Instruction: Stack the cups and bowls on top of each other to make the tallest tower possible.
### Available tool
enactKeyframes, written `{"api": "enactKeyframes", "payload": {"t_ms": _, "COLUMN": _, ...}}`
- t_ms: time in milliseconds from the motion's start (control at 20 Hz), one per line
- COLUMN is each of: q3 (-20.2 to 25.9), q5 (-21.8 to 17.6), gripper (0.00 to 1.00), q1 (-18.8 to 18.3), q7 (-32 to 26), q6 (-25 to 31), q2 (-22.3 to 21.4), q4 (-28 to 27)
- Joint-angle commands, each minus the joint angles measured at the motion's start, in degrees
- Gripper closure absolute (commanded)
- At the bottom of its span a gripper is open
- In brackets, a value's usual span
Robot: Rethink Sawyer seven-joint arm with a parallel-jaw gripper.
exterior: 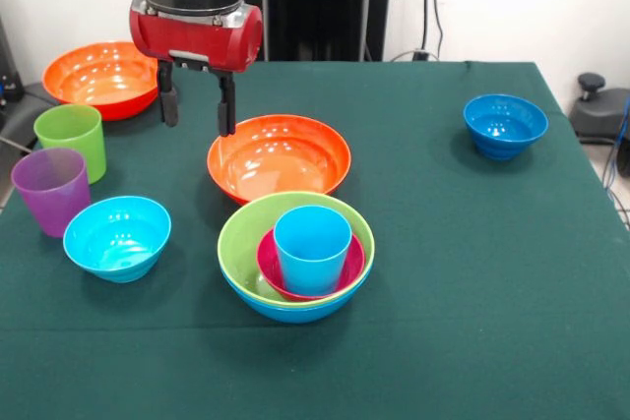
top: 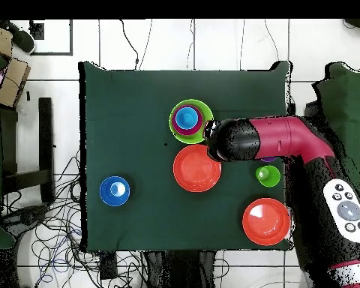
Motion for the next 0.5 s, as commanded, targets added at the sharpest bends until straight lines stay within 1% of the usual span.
{"api": "enactKeyframes", "payload": {"t_ms": 50, "q3": 0.0, "q5": -6.7, "gripper": 0.0, "q1": -1.6, "q7": -11.1, "q6": -7.3, "q2": 4.3, "q4": 7.1}}
{"api": "enactKeyframes", "payload": {"t_ms": 100, "q3": 0.0, "q5": -7.5, "gripper": 0.0, "q1": -2.2, "q7": -11.2, "q6": -8.8, "q2": 5.0, "q4": 7.9}}
{"api": "enactKeyframes", "payload": {"t_ms": 250, "q3": -0.1, "q5": -8.3, "gripper": 0.0, "q1": -2.9, "q7": -11.1, "q6": -10.3, "q2": 5.5, "q4": 8.7}}
{"api": "enactKeyframes", "payload": {"t_ms": 500, "q3": -0.9, "q5": -10.2, "gripper": 0.0, "q1": -2.9, "q7": -9.3, "q6": -13.3, "q2": 6.3, "q4": 10.0}}
